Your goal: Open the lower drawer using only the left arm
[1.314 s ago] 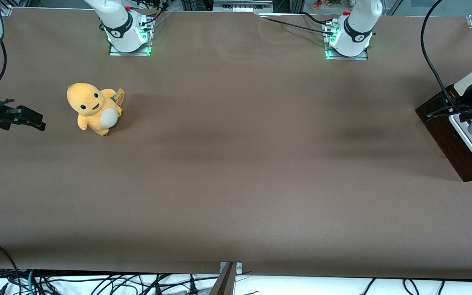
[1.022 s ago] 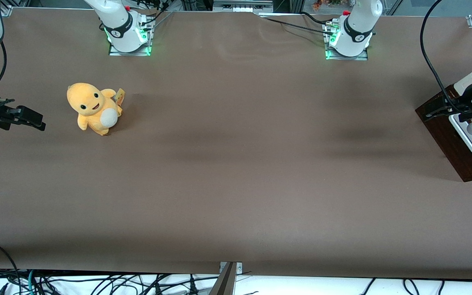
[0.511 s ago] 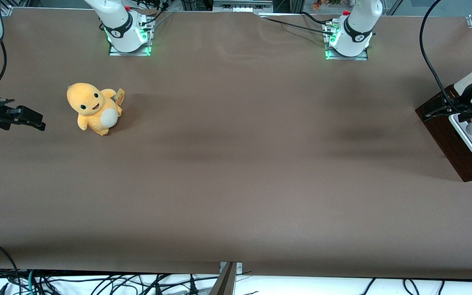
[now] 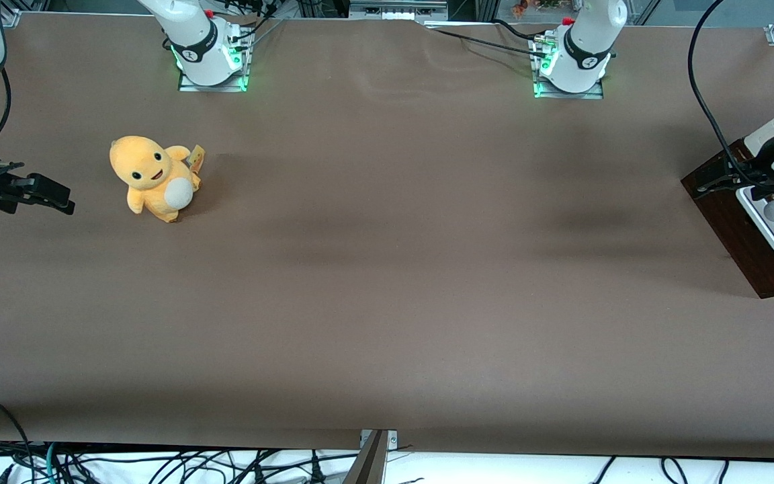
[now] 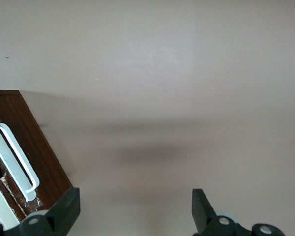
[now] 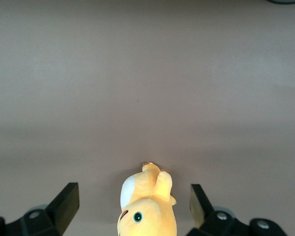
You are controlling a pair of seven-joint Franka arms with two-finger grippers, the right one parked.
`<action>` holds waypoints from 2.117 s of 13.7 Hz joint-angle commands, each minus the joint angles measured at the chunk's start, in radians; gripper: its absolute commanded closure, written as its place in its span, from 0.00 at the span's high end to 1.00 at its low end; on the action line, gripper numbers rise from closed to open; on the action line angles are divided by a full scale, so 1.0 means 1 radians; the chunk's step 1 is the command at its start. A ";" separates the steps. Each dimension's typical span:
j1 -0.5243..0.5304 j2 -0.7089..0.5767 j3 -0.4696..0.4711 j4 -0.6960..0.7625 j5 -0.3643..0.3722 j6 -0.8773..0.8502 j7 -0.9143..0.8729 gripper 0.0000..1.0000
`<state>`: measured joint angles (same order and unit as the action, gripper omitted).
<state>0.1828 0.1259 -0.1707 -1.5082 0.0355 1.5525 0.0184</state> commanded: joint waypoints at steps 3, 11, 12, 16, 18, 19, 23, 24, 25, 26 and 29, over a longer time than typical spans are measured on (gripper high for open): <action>0.004 -0.008 0.000 -0.009 -0.029 0.006 0.011 1.00; 0.004 -0.008 0.000 -0.009 -0.028 0.006 0.011 1.00; 0.003 -0.006 -0.001 -0.009 -0.026 0.005 0.008 1.00; 0.003 -0.006 0.000 -0.010 -0.020 0.003 0.006 1.00; -0.002 0.001 -0.001 -0.012 -0.019 0.001 -0.001 1.00; -0.003 0.009 -0.004 -0.016 -0.016 0.000 -0.003 1.00; -0.011 0.108 -0.009 -0.020 0.085 -0.055 -0.099 1.00; -0.028 0.145 -0.010 -0.015 0.133 -0.090 -0.106 1.00; -0.040 0.187 -0.007 -0.015 0.162 -0.122 -0.119 1.00; -0.042 0.225 -0.009 -0.015 0.211 -0.153 -0.138 1.00; -0.042 0.334 -0.003 -0.018 0.363 -0.192 -0.214 1.00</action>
<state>0.1434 0.3973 -0.1757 -1.5479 0.3135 1.3941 -0.1495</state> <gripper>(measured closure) 0.000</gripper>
